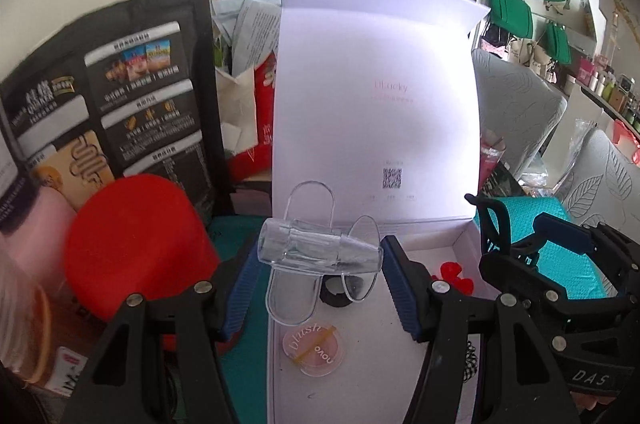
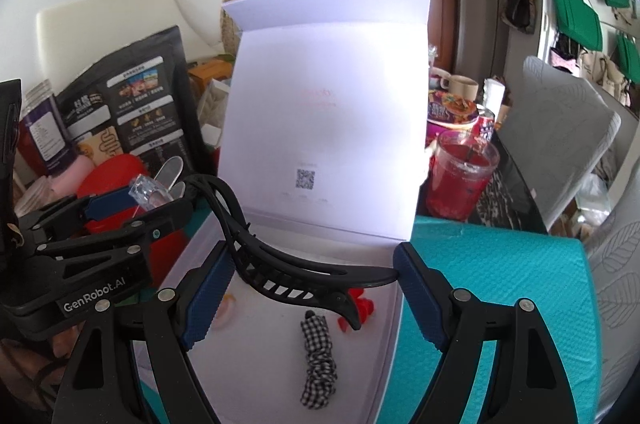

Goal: Organize rigid objects
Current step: 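Open the right tool to drop the black clip in the box while the left tool releases the holder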

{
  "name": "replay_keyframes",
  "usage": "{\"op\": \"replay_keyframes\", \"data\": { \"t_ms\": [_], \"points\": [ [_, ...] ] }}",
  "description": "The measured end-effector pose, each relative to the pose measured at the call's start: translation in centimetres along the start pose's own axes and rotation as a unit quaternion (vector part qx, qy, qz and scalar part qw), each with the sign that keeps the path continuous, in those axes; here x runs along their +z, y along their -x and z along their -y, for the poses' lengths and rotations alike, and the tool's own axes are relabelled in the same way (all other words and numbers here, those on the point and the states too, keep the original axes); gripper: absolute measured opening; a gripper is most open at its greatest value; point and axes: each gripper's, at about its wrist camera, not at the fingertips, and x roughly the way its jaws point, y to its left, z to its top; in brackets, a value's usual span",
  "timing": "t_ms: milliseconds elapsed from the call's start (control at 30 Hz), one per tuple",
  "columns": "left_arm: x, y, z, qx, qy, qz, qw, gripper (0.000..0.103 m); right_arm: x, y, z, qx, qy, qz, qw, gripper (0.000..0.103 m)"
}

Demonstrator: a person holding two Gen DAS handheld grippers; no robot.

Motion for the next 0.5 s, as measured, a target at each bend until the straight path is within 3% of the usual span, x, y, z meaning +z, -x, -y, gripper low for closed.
{"op": "replay_keyframes", "data": {
  "t_ms": [500],
  "points": [
    [-0.7,-4.6,1.0,-0.012,-0.024,-0.051,0.9984,0.060,-1.2,-4.8,1.7,-0.022,-0.023,-0.059,0.998,0.082]
  ]
}}
